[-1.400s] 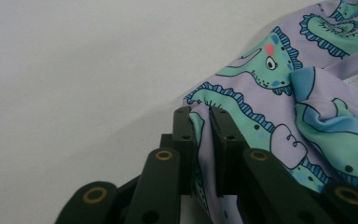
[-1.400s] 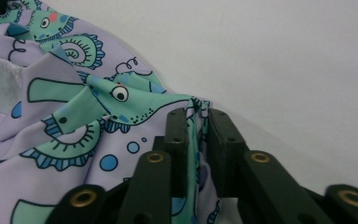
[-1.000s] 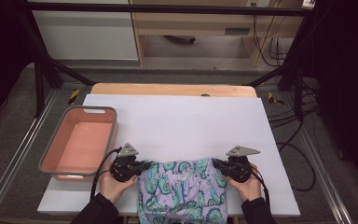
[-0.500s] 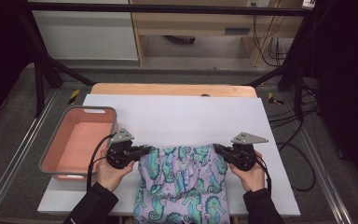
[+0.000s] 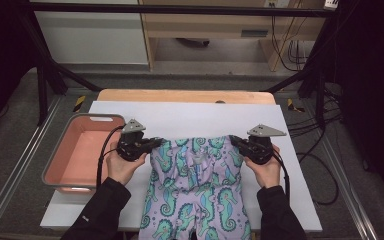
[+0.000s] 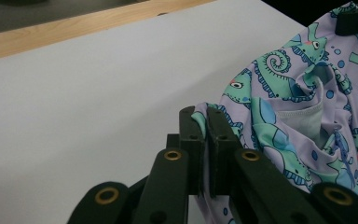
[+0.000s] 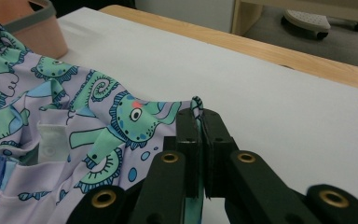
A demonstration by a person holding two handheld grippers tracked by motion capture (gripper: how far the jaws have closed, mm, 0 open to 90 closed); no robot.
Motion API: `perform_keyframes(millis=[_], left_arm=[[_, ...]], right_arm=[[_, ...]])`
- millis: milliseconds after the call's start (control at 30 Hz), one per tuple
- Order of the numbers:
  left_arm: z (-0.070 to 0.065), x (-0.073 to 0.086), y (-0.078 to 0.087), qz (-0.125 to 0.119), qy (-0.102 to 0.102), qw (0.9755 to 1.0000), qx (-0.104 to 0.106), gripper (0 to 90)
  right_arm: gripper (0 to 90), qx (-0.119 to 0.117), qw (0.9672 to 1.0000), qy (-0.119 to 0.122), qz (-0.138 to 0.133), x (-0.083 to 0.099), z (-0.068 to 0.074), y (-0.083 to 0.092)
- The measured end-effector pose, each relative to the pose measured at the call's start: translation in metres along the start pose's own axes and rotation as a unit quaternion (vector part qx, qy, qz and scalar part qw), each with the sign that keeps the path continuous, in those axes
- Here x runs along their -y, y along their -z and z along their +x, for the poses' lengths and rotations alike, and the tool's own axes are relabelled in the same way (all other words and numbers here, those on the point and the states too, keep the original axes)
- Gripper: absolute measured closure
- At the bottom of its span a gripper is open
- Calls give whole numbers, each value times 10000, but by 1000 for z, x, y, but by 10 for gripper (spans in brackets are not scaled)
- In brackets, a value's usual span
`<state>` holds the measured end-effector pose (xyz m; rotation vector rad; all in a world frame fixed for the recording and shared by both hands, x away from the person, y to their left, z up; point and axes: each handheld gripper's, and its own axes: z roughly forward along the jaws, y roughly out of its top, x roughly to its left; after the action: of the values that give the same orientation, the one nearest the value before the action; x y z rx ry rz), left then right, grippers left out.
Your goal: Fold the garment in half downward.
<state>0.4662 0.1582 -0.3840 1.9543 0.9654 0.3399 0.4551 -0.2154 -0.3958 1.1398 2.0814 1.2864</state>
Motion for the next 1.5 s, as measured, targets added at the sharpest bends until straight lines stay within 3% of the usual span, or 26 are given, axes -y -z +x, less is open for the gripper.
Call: perform_keyframes(millis=[567,900,933,1000,1100,1167,1267,1367,1500], left_arm=[[32,13,-57,386,216,9982,-407,862],[43,21,-74,568,347,9965,-504,838],[43,21,-73,560,339,9965,-517,810],[42,21,-72,567,356,9966,-485,667],[41,20,-68,649,338,9961,-487,414],[39,19,-63,615,310,9965,-470,383],[34,19,-55,418,348,9978,-372,253],[27,19,-48,394,323,9985,-211,152],[16,22,-43,359,277,9989,-76,111]], right_arm=[[876,305,9985,-68,442,22,-21,-64],[867,355,9973,-179,619,34,-32,-87],[852,348,9974,-187,602,35,-32,-87],[762,326,9978,-272,513,34,-32,-85],[525,345,9982,-335,351,29,-32,-79],[448,386,9983,-286,316,27,-31,-75],[330,329,9984,-278,366,24,-30,-66],[273,256,9983,-228,464,22,-27,-58],[222,68,9978,-174,628,21,-21,-49]])
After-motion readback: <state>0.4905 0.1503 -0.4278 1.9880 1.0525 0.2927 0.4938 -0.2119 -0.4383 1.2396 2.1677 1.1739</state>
